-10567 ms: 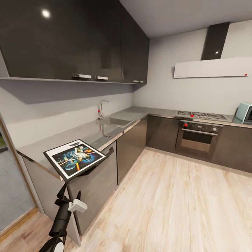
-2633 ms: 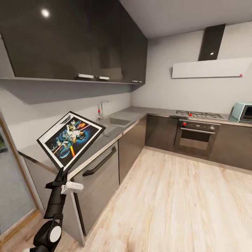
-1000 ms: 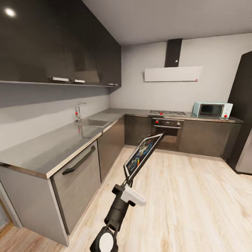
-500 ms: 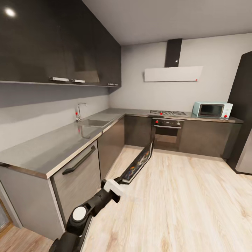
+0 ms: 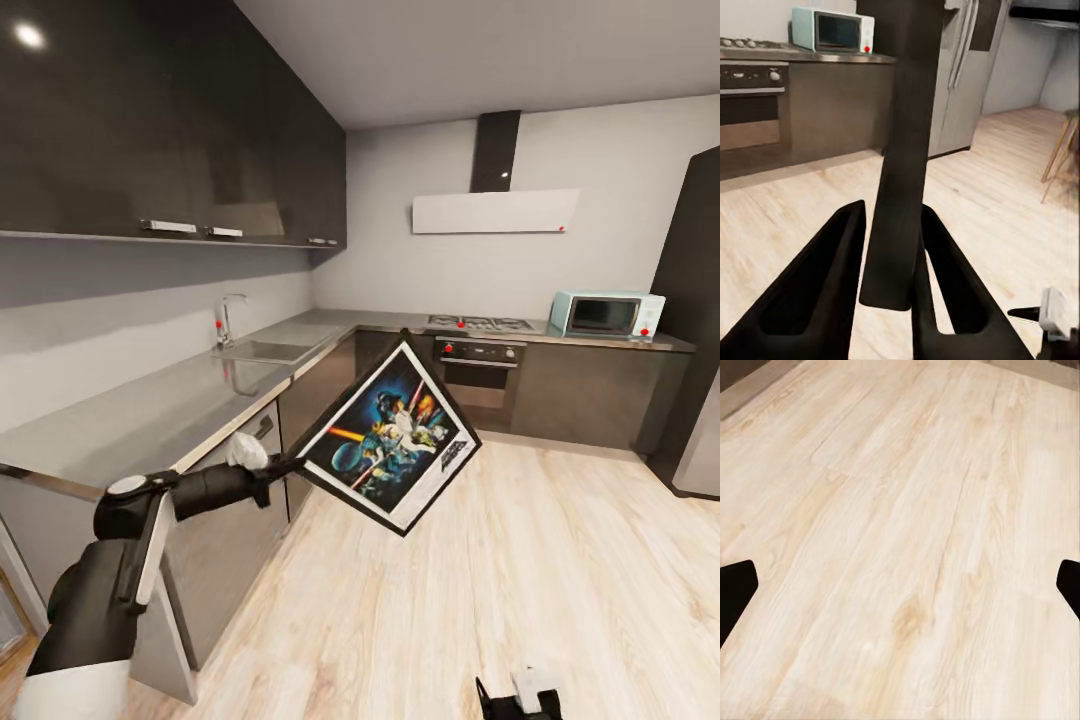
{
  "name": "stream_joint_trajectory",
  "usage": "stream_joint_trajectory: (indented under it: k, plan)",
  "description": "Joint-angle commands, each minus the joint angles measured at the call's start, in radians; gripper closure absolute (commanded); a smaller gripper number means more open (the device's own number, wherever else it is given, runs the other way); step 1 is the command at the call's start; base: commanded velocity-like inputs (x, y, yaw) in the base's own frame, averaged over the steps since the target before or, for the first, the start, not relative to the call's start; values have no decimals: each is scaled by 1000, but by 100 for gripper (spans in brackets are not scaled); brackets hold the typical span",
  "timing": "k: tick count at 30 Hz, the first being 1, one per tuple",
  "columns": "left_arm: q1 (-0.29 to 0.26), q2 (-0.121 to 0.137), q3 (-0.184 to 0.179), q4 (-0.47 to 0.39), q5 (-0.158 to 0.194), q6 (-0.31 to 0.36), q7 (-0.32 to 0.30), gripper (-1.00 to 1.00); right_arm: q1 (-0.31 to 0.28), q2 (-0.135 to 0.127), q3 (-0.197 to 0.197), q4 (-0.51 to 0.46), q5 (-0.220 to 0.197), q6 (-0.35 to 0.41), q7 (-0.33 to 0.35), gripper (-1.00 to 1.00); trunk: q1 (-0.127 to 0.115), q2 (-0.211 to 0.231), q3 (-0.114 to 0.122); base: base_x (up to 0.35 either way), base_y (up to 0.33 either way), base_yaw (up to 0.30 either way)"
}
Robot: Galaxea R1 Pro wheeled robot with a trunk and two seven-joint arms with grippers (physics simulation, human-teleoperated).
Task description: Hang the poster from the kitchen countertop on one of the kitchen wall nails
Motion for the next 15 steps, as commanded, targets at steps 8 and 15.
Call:
stream_joint_trajectory:
  k: [8, 15]
  plan:
    - [-173, 277, 42, 15, 184, 328, -92, 100, -12, -42, -2, -270, 21, 259, 176, -100, 0, -1, -1, 0, 0, 0]
    - [-216, 389, 40, 20, 199, 350, -160, 100, -168, -140, -2, -326, 64, 476, 444, -100, 0, -1, -1, 0, 0, 0]
